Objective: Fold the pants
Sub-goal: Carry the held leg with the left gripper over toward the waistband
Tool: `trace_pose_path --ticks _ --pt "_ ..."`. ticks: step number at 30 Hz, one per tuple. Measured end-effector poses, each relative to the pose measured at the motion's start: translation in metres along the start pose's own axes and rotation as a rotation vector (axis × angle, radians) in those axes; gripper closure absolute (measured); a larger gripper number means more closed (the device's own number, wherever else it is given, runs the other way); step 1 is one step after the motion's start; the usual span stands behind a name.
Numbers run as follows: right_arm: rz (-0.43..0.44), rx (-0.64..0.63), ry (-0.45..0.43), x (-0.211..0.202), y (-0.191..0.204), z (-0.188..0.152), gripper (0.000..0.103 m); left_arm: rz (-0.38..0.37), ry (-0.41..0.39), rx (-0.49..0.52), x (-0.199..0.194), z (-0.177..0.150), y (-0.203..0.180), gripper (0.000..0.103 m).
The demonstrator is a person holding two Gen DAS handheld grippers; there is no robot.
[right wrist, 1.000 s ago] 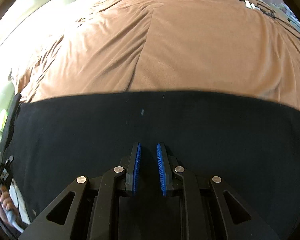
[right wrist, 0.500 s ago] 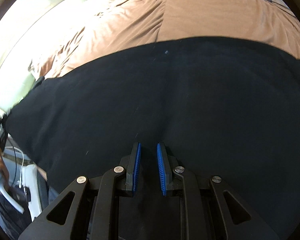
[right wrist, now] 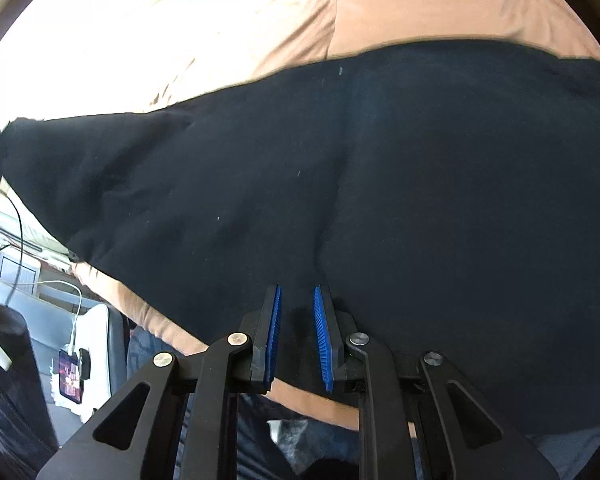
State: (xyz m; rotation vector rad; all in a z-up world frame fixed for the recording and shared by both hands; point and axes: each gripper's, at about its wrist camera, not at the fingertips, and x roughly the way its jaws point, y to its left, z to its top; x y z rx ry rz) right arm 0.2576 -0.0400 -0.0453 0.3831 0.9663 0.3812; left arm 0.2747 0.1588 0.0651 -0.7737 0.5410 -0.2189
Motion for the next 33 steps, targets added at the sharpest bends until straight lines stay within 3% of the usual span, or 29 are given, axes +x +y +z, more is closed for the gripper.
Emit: trace_pose_path --ticks 3,5,7,9,22,33 --pt "0.008 0.011 -0.046 -0.025 -0.013 -0.004 0.088 -0.033 0.005 0.044 0.004 0.002 -0.037 0.099" --pt "0.011 0.016 -0.079 -0.04 -0.024 -0.003 0.083 -0.054 0.01 0.064 0.006 0.002 -0.059 0.099" --pt "0.007 0.023 -0.116 -0.055 -0.034 -0.007 0.056 -0.069 0.014 0.09 0.009 0.002 -0.082 0.099" --pt "0.005 0.028 -0.152 -0.067 -0.042 -0.01 0.046 -0.082 0.017 0.115 0.012 0.001 -0.102 0.099" --pt "0.026 0.113 -0.282 -0.136 -0.095 -0.048 0.046 -0.146 0.079 0.244 0.049 -0.019 -0.215 0.099" --pt "0.007 0.198 -0.361 -0.177 -0.131 -0.081 0.046 -0.19 0.18 0.289 0.108 -0.055 -0.281 0.099"
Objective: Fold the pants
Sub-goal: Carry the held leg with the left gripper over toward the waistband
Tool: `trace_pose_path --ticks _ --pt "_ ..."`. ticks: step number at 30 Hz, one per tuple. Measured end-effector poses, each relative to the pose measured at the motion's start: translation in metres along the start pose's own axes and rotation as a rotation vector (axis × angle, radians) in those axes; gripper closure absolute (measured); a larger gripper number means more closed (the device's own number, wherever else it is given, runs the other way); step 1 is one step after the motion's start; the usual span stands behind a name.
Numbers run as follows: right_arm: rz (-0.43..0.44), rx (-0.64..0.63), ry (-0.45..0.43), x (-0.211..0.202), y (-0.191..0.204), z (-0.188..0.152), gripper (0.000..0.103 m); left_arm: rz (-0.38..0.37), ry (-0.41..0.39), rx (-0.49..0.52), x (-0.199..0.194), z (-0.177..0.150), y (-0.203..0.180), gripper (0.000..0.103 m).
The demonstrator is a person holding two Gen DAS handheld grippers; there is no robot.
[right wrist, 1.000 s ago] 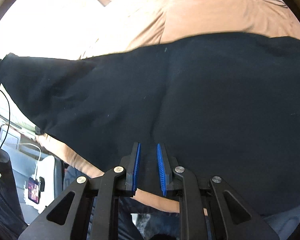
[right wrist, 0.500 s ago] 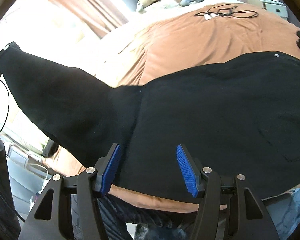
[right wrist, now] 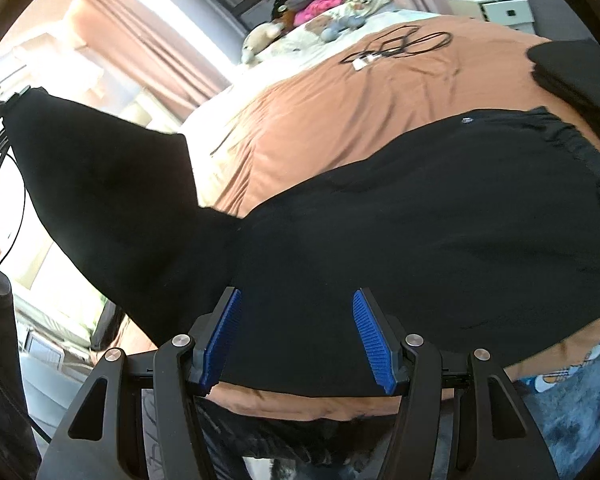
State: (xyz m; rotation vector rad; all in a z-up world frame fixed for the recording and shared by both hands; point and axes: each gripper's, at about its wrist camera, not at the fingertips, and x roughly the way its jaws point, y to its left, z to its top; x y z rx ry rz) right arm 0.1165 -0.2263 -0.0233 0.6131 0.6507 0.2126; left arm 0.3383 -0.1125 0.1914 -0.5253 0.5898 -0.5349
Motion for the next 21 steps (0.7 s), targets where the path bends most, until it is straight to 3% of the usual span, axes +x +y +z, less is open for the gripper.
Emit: trace_pose_path --ticks 14,21 --pt "-0.056 0.123 -0.083 -0.056 -0.046 -0.01 0.046 -0.072 0.13 0.04 0.086 -0.029 -0.061 0.099" --pt "-0.088 0.168 -0.098 -0.08 -0.066 -0.022 0.046 -0.092 0.224 0.046 0.139 -0.058 -0.078 0.099"
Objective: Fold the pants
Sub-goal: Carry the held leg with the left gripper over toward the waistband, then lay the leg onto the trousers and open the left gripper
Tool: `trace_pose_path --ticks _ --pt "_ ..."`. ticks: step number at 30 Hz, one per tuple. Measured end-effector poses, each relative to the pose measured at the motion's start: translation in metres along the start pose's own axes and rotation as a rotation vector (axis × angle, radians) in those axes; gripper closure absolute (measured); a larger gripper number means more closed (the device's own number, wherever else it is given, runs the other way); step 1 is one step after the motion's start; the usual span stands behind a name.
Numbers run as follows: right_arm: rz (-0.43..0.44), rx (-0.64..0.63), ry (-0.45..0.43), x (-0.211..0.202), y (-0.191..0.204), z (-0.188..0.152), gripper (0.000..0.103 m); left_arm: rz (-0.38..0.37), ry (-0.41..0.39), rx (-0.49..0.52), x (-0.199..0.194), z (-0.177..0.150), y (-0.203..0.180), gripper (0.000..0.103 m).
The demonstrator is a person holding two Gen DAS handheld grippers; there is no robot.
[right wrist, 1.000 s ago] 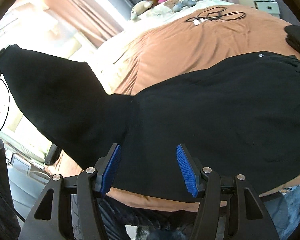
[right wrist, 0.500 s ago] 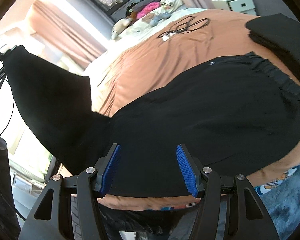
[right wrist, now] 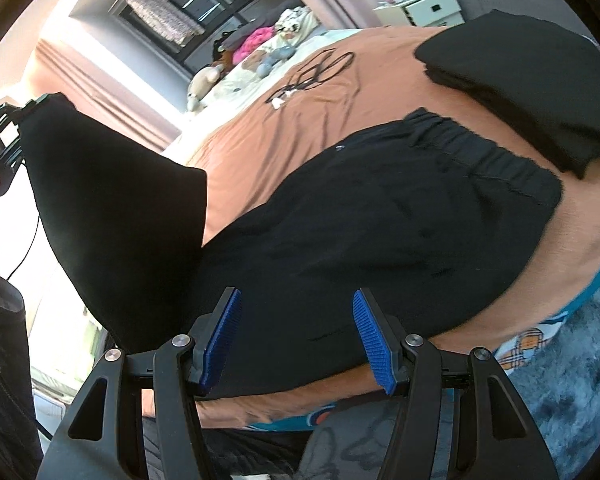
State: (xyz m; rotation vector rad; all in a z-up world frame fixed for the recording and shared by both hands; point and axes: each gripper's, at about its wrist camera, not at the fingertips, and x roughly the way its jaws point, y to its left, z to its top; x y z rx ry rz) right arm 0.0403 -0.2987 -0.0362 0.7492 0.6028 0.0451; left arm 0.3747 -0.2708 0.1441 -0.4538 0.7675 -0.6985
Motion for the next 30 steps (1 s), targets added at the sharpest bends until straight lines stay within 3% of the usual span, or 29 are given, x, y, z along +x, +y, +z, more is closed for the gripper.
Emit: trace_pose_path --ticks 14,22,24,25,27,29,30 --pt "-0.032 0.049 -0.029 -0.049 -0.034 -0.007 0.046 -0.055 0.245 -0.018 0.122 -0.083 -0.012 0.099" --pt "-0.082 0.074 -0.043 -0.076 -0.053 -0.008 0.046 -0.109 0.381 0.03 0.166 -0.132 -0.043 0.099" --pt "-0.091 0.082 -0.046 -0.082 -0.056 -0.009 0.046 -0.111 0.451 0.071 0.182 -0.149 -0.053 0.098" --pt "-0.092 0.082 -0.044 -0.083 -0.058 -0.006 0.046 -0.108 0.493 0.095 0.188 -0.159 -0.056 0.095" --pt "-0.09 0.081 -0.042 -0.085 -0.06 -0.004 0.046 -0.13 0.545 0.105 0.193 -0.175 -0.056 0.077" --pt "-0.08 0.079 -0.041 -0.086 -0.059 -0.002 0.046 -0.151 0.569 0.099 0.19 -0.184 -0.052 0.028" --pt "-0.072 0.078 -0.041 -0.087 -0.059 -0.001 0.046 -0.153 0.561 0.099 0.187 -0.187 -0.051 0.021"
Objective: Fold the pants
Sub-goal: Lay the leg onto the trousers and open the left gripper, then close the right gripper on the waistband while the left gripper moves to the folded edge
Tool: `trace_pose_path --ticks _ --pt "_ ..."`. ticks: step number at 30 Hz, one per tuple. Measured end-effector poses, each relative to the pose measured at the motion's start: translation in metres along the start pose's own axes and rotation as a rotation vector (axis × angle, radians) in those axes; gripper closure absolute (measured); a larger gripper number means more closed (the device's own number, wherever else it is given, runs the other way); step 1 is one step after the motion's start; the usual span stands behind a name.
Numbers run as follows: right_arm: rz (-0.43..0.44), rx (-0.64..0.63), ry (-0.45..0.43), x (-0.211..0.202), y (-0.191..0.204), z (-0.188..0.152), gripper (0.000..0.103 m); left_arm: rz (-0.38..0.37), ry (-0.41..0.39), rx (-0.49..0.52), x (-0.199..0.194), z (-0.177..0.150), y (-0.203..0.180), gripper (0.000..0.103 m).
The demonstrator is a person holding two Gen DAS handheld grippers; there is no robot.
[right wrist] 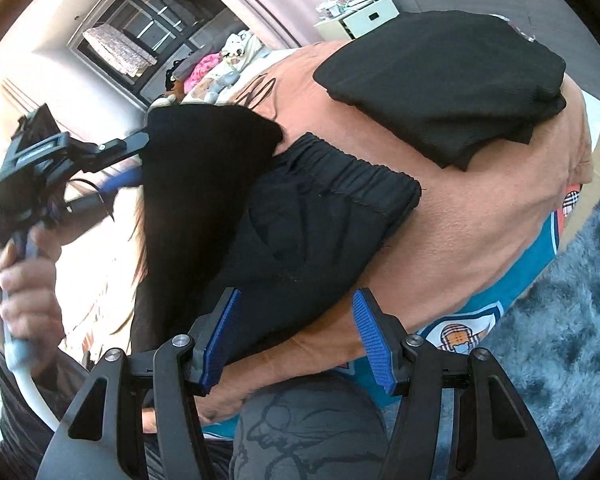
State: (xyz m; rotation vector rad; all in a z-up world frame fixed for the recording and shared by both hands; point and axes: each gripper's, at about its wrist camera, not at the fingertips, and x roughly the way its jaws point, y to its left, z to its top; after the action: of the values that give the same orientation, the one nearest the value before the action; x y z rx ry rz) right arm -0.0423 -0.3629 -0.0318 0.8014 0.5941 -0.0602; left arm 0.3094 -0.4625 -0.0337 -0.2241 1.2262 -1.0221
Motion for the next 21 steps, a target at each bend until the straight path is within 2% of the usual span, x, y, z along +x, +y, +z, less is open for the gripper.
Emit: trace_pose_path --ticks 1,5,14,21 --pt "0.009 -0.001 -0.001 0.002 -0.001 0.002 0.046 0.0 -0.018 0.005 -0.005 -0.005 0.002 0.017" --pt "0.033 -0.002 -0.001 0.006 -0.001 0.005 0.046 0.023 -0.04 -0.014 -0.025 -0.013 0.021 0.017" --pt "0.063 0.006 -0.002 0.03 -0.009 0.019 0.046 0.185 -0.144 -0.049 -0.085 -0.036 0.09 0.017" --pt "0.086 0.081 0.027 0.057 -0.027 0.033 0.046 0.256 -0.207 -0.158 -0.132 -0.07 0.148 0.017"
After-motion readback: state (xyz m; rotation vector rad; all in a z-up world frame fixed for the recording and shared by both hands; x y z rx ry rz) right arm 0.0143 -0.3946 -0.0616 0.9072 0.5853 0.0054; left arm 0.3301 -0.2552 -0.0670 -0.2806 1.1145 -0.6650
